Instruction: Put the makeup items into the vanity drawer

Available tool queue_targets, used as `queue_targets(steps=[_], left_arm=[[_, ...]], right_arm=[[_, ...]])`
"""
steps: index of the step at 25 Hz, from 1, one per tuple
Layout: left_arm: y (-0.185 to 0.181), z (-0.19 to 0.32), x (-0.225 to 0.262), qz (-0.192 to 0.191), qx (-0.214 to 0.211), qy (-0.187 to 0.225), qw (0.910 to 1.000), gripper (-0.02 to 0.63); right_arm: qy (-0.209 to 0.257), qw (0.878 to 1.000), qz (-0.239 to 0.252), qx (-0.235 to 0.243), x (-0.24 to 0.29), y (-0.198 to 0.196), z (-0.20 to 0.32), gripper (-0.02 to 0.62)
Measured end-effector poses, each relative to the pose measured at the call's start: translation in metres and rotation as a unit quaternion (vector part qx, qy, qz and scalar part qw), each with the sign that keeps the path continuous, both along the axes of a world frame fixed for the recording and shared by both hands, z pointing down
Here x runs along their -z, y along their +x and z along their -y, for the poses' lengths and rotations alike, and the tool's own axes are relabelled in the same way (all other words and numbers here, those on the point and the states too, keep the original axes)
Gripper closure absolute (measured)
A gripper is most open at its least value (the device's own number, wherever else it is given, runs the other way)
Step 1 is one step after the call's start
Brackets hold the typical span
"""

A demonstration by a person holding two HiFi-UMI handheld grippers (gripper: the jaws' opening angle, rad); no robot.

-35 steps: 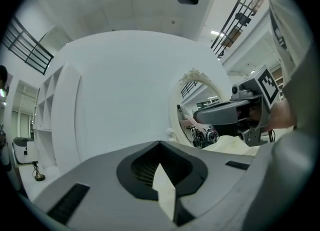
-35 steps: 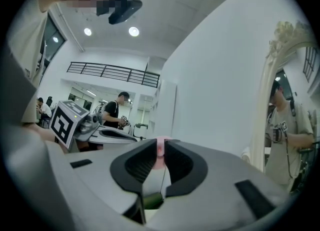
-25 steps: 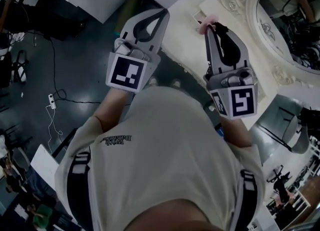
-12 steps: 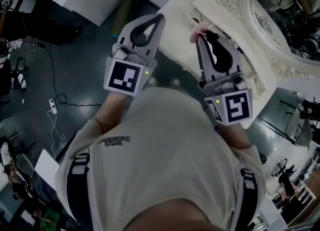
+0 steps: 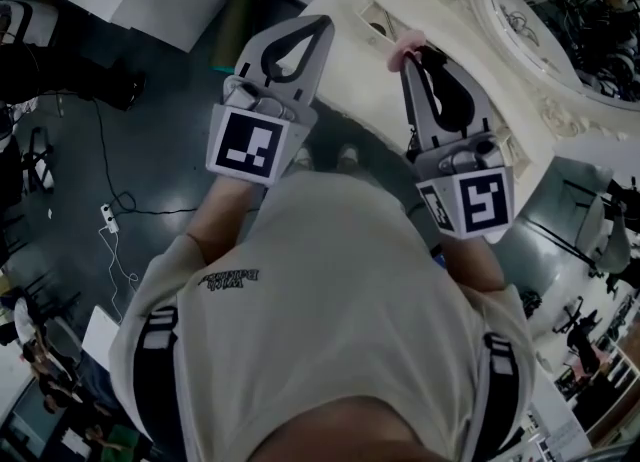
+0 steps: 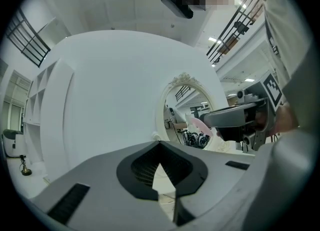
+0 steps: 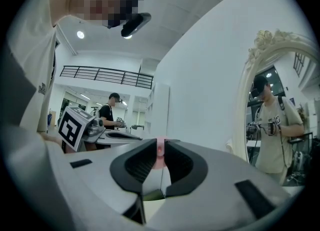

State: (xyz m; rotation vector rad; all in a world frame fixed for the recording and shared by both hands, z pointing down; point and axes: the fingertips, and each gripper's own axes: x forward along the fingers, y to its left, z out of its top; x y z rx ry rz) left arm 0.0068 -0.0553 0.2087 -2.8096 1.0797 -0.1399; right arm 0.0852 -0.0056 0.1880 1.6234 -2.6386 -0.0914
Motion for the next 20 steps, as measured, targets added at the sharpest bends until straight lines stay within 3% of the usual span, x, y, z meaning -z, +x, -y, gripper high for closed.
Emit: queue_targets(steps=[9, 13, 20], left_arm=[[0.050, 0.036, -0.008, 0.010, -0.035, -0.008, 0.9993, 0.592], [0.077, 0.061, -0.024, 0.013, -0.054, -0.009, 0.9984, 0.592], [0.114, 0.103, -0.074, 0.043, -0.067, -0.051, 0.9955, 0.592]], right_arm=[[-0.010, 0.999, -0.024, -0.039, -0.010, 0.049, 0.046, 0.545], [-0.036, 0.998, -0.031, -0.046, -0.031, 0.066, 0.073, 0.546], [-0.093, 0.994, -0.031, -0.054, -0.088, 0.090, 0.121, 0.546]])
